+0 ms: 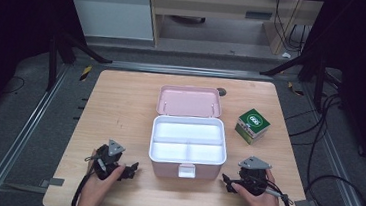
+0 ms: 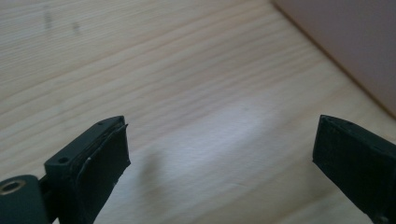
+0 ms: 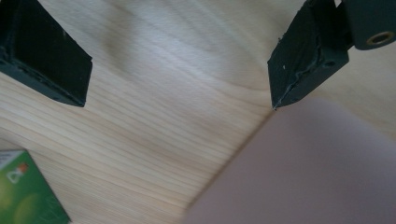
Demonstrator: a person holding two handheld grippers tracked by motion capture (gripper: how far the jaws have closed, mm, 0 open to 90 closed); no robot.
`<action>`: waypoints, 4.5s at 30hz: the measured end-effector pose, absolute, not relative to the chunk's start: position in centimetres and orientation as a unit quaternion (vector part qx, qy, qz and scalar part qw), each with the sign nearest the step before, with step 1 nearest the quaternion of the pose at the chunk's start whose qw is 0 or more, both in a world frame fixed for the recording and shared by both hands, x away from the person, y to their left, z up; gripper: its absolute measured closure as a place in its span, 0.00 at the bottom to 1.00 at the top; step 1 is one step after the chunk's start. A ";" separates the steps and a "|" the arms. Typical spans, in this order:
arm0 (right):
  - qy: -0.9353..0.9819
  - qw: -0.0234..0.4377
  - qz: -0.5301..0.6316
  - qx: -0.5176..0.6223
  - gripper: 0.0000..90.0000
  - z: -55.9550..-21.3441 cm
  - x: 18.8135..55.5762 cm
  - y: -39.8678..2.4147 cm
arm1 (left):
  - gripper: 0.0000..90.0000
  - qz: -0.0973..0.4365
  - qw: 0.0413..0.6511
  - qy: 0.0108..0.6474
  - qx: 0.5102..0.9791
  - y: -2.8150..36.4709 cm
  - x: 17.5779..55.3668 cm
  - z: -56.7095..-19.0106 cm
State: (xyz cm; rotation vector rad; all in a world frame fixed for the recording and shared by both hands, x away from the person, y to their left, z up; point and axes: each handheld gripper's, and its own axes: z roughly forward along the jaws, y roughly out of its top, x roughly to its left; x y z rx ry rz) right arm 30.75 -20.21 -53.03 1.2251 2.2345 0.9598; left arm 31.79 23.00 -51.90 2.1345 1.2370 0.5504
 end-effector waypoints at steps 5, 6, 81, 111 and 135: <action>0.811 0.205 0.354 0.419 0.11 -52.7 30.1 -19.4 | 0.04 0.200 0.327 0.422 0.821 20.0 30.2 -51.5; 0.813 0.201 0.356 0.416 0.12 -52.7 30.0 -19.2 | 0.05 0.200 0.334 0.413 0.823 19.5 30.0 -51.4; 0.849 0.139 0.382 0.337 0.28 -39.2 38.7 -22.7 | 0.03 0.194 0.307 0.471 0.804 25.0 34.3 -53.3; 0.920 0.105 0.328 0.185 0.55 -33.3 43.8 -11.6 | 0.00 0.200 0.322 0.459 0.804 25.5 35.0 -53.7; 0.966 0.065 0.234 0.089 0.70 -36.1 43.3 -5.6 | 0.00 0.199 0.322 0.460 0.803 25.5 34.9 -53.7</action>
